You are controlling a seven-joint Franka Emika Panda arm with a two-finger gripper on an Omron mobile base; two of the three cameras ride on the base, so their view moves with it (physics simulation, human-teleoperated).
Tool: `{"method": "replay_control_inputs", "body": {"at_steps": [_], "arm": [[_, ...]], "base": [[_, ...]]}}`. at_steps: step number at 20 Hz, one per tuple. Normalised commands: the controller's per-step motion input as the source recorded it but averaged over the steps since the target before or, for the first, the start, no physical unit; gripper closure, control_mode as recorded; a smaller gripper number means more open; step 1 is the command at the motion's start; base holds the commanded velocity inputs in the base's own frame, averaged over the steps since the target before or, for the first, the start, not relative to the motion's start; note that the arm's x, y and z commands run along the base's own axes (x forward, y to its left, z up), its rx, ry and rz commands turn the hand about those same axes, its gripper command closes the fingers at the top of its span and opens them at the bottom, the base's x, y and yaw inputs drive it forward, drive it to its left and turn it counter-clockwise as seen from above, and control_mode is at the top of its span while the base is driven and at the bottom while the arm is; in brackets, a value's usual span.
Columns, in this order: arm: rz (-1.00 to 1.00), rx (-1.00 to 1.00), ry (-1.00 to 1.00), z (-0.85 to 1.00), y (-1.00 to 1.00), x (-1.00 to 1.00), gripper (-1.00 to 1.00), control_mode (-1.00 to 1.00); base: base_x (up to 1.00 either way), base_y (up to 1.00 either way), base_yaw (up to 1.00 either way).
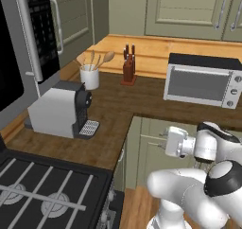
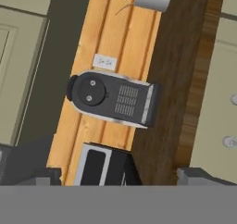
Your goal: Take a straw from the drawer in front and place it inside the glass cup on the dining counter.
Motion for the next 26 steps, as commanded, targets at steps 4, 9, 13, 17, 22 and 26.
{"method": "replay_control_inputs", "body": {"at_steps": [4, 9, 13, 17, 22, 26], "arm": [[0.00, 0.00, -0.12, -0.57, 0.01, 0.27, -1.00, -1.00], [0.00, 0.00, -0.13, -0.45, 0.10, 0.18, -1.00, -1.00], [0.00, 0.00, -0.13, -0.33, 0.11, 0.24, -1.00, -1.00], [0.00, 0.00, -0.04, -0.33, 0.23, 0.22, -1.00, -1.00], [0.00, -0.02, 0.11, -0.37, 0.27, 0.34, -1.00, -1.00], [0.00, 0.00, 0.20, -0.35, 0.26, 0.38, -1.00, -1.00]], "base": [[0.00, 0.00, 0.00], [0.00, 0.00, 0.00], [0.00, 0.00, 0.00], [0.00, 0.00, 0.00], [0.00, 0.00, 0.00], [0.00, 0.00, 0.00]]}}
